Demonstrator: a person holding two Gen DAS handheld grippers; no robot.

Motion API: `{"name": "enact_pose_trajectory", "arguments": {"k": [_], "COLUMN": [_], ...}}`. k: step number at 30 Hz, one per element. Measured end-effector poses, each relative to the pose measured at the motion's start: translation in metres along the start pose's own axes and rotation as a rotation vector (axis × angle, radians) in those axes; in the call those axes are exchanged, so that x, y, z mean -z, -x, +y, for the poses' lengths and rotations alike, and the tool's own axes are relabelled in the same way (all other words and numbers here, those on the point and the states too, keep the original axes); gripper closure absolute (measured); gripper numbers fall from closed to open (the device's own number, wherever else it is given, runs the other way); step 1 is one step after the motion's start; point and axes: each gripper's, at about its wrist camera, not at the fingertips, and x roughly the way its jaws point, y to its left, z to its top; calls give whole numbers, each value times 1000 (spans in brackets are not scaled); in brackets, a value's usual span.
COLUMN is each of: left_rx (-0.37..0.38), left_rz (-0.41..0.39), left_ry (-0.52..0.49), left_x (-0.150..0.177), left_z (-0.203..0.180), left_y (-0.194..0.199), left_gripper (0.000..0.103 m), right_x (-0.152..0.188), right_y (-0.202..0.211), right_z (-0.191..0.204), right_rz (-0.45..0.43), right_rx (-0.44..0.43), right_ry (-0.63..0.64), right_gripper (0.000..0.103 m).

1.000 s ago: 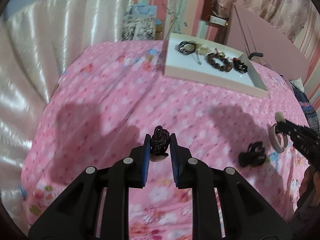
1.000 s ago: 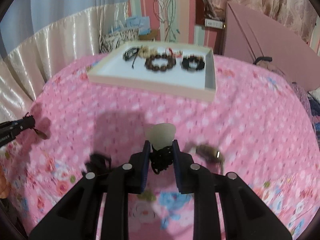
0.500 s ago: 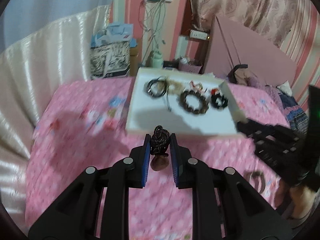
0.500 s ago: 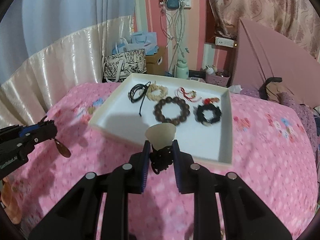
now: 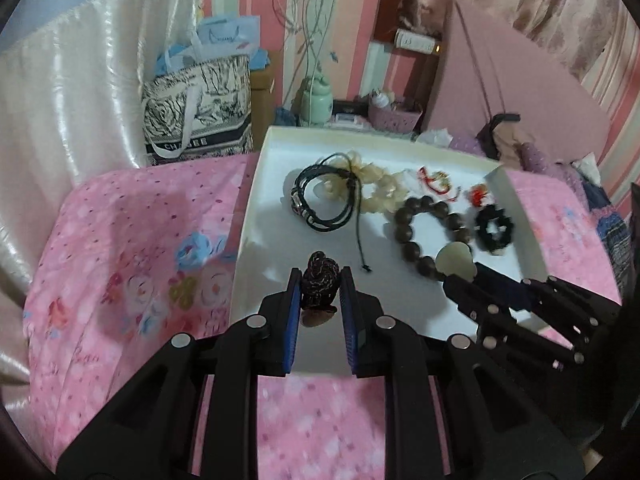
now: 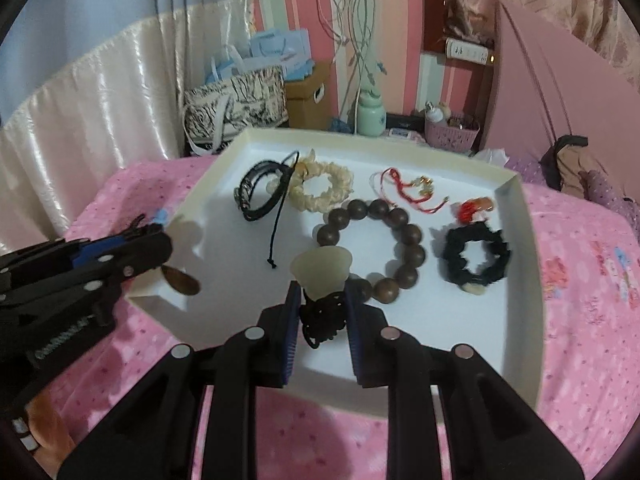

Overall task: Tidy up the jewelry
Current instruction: 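Carry both pendants into the white tray and open both grippers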

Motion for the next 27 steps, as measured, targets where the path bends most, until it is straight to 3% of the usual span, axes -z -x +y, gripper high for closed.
{"name": "enact_pose_trajectory", "arguments": {"k": [4, 11, 16, 27], "left_rx": [-38, -61, -97, -101], "left_rz": [36, 69, 64, 52], "left_ry": [-2, 16, 4, 1], "left_x": [-6, -8, -6, -2], "left_z": [7, 18, 16, 19], "left_y": [-29, -58, -64, -66], "left_gripper": [86, 86, 86, 85], "right_x": [3, -4, -4, -1], "right_y": [-25, -41, -46, -44], "right_z": [1, 8, 6, 6], "right_rz": [43, 23, 10, -2], "right_rx": [3, 19, 22, 42], "right_ry": [-11, -4, -8, 1], "right_gripper": [81, 81, 81, 80]}}
